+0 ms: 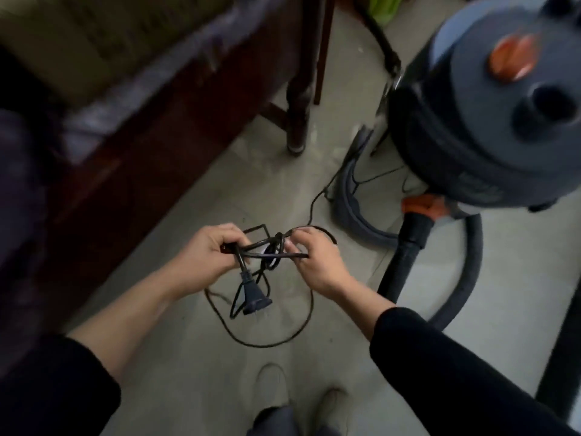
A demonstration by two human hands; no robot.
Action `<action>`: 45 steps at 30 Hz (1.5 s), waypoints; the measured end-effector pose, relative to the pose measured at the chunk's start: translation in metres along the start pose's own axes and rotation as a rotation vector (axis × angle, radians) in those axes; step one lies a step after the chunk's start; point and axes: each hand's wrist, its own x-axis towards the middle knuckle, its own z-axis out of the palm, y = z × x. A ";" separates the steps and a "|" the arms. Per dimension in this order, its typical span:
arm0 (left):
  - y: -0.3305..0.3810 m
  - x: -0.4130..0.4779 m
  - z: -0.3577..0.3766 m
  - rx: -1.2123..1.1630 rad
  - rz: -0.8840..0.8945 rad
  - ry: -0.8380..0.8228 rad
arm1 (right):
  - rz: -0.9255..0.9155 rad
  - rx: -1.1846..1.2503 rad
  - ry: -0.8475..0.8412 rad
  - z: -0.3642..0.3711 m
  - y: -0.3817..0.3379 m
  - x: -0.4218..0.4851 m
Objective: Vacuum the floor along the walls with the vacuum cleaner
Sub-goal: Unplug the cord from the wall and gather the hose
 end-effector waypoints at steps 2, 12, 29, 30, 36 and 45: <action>0.042 -0.010 -0.019 -0.071 0.017 0.058 | -0.022 -0.004 -0.034 -0.045 -0.032 0.006; 0.242 0.023 -0.088 -0.286 0.110 0.149 | -0.093 0.291 -0.186 -0.228 -0.145 0.042; 0.505 0.270 -0.086 -0.047 0.319 0.059 | -0.173 0.580 0.348 -0.577 -0.152 0.147; 0.512 0.278 -0.087 -0.087 0.293 0.044 | -0.174 0.609 0.362 -0.585 -0.153 0.149; 0.564 0.363 -0.078 0.201 0.365 0.136 | -0.126 0.787 0.559 -0.668 -0.145 0.172; 0.594 0.464 -0.042 0.390 0.331 -0.202 | 0.218 0.723 0.739 -0.681 -0.033 0.201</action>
